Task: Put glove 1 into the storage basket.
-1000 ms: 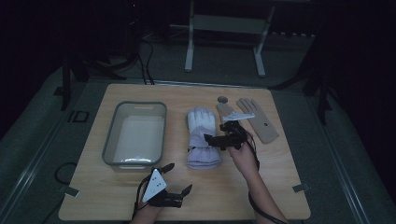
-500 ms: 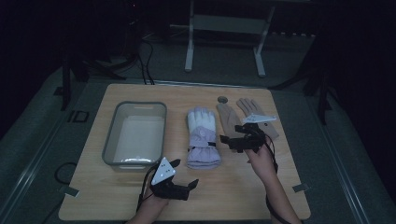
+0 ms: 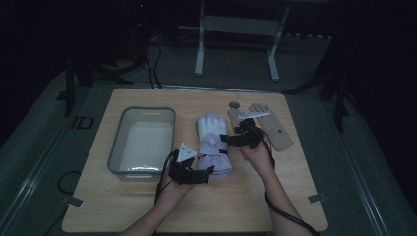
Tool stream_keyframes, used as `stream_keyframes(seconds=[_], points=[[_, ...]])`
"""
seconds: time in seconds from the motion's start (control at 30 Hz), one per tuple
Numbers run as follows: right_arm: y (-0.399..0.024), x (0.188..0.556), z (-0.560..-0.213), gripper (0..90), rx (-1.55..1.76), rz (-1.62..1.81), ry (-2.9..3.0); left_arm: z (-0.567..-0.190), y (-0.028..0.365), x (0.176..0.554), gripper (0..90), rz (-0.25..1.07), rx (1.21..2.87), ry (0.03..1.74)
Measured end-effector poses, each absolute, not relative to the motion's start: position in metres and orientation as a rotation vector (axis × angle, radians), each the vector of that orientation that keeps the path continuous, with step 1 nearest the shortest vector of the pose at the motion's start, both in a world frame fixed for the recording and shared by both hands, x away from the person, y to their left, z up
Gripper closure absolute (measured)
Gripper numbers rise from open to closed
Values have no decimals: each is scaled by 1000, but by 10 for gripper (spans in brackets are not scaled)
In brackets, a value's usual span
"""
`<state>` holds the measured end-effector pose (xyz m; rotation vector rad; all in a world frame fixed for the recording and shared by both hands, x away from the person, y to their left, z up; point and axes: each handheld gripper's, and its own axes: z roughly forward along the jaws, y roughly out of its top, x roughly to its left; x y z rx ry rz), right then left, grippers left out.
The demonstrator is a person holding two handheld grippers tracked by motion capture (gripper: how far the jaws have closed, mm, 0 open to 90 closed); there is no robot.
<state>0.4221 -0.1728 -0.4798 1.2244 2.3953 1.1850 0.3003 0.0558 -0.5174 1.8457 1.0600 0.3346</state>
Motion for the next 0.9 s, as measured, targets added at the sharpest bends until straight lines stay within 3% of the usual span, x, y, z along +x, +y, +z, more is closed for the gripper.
stream_keyframes(seconds=[0.53,0.6,0.67,0.7,0.73,0.8,0.9], points=[[-150,430,-528,189,1356,967,2481,-547,46,320,151,277,1948,1168],[-148,430,-530,222,1379,961,2497,-551,46,322,151,259,1958,1170],[-146,429,-533,360,1359,980,2551,-554,48,323,151,223,1950,1186],[-146,429,-534,364,1352,1004,2564,-555,48,323,151,220,1949,1188],[-146,430,-536,473,1332,1025,2592,-556,48,322,155,218,1942,1197],[-146,429,-537,485,1332,1040,2592,-557,47,321,156,225,1947,1189],[-144,427,-539,618,1337,1032,2594,-558,47,321,171,210,1952,1202]])
